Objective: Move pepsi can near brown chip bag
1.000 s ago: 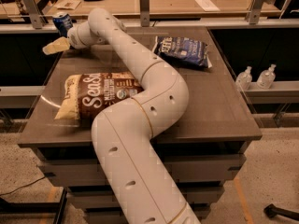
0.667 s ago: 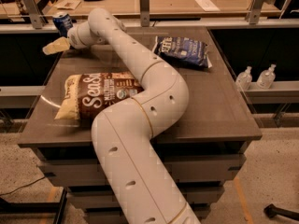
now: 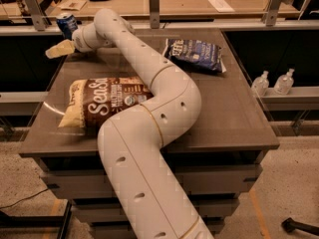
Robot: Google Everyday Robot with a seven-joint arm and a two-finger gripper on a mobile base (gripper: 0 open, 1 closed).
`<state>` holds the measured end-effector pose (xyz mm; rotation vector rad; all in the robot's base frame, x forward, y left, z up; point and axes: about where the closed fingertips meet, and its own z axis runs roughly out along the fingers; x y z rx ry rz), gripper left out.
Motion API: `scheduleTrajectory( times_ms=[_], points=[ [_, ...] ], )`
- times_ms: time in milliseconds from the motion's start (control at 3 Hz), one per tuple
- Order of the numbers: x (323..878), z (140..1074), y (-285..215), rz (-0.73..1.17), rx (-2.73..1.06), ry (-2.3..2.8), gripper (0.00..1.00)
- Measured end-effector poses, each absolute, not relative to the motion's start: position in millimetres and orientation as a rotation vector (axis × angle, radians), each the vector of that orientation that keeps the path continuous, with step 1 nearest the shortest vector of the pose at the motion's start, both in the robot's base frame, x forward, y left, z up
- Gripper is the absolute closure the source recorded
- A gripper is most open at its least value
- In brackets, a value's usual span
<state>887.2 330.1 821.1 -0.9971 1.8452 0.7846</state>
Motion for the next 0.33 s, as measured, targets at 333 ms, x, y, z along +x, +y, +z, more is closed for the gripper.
scheduleTrajectory(
  times_ms=[333],
  points=[
    [887.2, 821.1, 330.1, 0.785, -0.997, 1.845, 0.00]
  ],
)
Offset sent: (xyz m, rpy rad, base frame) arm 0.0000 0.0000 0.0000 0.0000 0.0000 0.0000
